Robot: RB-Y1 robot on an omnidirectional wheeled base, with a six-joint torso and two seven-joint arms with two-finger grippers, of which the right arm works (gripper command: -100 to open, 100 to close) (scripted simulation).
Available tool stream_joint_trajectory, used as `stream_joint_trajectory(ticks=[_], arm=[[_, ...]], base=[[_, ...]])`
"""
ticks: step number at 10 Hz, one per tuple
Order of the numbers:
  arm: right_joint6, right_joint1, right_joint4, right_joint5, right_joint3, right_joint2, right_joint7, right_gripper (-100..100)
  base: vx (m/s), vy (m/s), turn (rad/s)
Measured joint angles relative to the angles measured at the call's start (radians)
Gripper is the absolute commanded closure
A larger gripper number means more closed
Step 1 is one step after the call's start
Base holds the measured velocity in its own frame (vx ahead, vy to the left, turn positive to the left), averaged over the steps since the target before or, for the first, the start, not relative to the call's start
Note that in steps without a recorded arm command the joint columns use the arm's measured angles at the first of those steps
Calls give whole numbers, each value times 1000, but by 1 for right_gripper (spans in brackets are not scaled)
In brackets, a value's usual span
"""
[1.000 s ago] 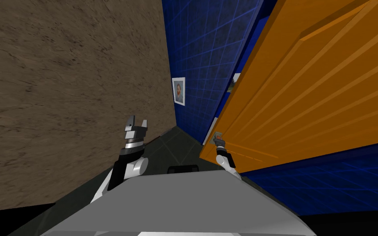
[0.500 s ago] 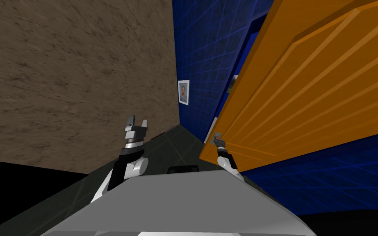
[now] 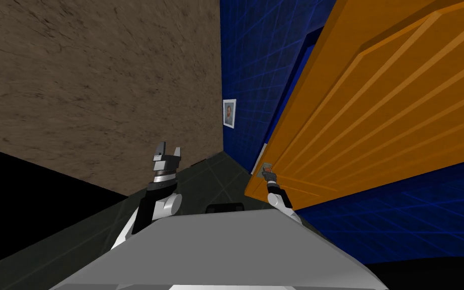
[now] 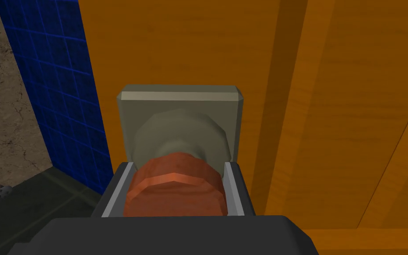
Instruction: Pull the door open
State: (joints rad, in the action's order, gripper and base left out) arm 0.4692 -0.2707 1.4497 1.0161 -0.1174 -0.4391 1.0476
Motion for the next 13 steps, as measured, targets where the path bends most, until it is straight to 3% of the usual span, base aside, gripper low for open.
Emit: stream_joint_trajectory(ticks=[9, 13], arm=[[36, -26, 17, -15, -66, -80, 78, 100], [46, -35, 20, -22, -91, -102, 100, 100]], base=[[-212, -41, 124], [-157, -37, 115]])
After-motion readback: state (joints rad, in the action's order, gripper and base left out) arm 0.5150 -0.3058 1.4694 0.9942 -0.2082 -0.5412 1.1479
